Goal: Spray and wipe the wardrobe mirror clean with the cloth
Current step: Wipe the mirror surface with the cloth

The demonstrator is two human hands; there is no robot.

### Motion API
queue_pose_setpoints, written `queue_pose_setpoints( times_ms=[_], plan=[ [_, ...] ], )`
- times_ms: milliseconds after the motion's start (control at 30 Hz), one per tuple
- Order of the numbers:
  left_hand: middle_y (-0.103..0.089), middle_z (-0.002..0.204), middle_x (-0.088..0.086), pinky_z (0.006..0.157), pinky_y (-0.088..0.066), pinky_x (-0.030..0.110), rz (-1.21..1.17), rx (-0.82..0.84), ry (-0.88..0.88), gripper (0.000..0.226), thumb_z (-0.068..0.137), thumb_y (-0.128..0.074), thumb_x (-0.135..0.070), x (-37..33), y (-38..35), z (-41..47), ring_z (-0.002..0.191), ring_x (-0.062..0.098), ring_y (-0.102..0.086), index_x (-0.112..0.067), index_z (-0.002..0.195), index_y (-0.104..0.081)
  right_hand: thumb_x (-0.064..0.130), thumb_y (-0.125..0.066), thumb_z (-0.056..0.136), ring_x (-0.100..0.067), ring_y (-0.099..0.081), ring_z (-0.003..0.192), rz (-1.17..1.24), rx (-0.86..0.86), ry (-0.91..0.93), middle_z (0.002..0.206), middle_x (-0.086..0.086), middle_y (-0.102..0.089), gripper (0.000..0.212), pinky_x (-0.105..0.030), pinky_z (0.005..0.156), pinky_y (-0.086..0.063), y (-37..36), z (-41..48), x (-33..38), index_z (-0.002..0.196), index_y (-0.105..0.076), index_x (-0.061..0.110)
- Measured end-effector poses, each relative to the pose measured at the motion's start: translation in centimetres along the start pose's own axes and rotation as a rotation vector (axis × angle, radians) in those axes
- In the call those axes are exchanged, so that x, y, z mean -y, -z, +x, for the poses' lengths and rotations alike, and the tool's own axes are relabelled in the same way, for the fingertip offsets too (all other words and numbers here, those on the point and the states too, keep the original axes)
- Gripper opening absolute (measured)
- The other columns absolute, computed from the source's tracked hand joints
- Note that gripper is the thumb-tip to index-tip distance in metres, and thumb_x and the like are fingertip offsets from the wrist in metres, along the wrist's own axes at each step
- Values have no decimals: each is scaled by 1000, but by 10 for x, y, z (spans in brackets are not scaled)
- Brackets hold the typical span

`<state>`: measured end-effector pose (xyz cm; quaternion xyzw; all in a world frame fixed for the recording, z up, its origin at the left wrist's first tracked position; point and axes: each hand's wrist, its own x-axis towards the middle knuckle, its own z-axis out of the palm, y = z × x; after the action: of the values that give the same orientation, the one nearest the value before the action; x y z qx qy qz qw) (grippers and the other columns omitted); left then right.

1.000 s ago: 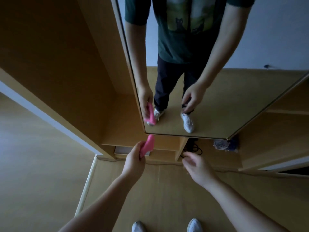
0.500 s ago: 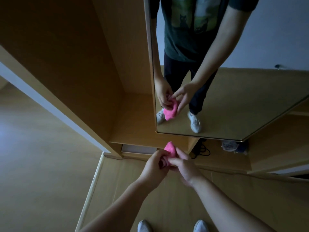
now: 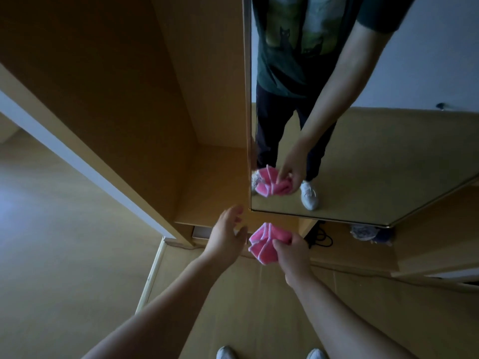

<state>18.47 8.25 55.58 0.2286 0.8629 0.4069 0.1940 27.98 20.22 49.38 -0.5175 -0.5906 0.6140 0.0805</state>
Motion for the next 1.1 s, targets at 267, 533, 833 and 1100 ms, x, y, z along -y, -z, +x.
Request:
queue_pose_setpoints(
  times_ms=[267,533,833,1100],
  plan=[
    [-56,71,-17,52,-38,11,6,-86,-171,29,97,-46,-7,-10,-4,50,62,1,-50,-29,83,-57,12,-76,80,-30,-64,93,404,12,-242,101,-13,-66,15,-45,69,-60,-48,41,11,86,-62,14],
    [-65,103,-5,70,-47,11,53,-18,-249,46,96,-43,1,6,-14,38,91,9,-64,-16,138,-44,10,-73,84,-31,-67,91,611,94,-320,102,-16,-68,27,-36,61,-57,-49,52,15,109,-62,4],
    [-27,155,-1,95,-30,13,139,187,-124,102,86,-44,9,17,-21,34,136,19,-35,-47,146,16,-13,-42,91,-28,-64,106,966,271,-176,107,-14,-68,32,-43,100,-44,-36,55,4,105,-61,7],
    [1,160,-1,71,-30,-9,145,190,-110,111,84,-43,12,21,-28,28,134,24,-37,-51,136,32,-10,-49,91,-18,-66,99,938,65,-66,91,-6,-69,30,-40,104,-41,-16,54,-4,71,-61,9]
  ],
)
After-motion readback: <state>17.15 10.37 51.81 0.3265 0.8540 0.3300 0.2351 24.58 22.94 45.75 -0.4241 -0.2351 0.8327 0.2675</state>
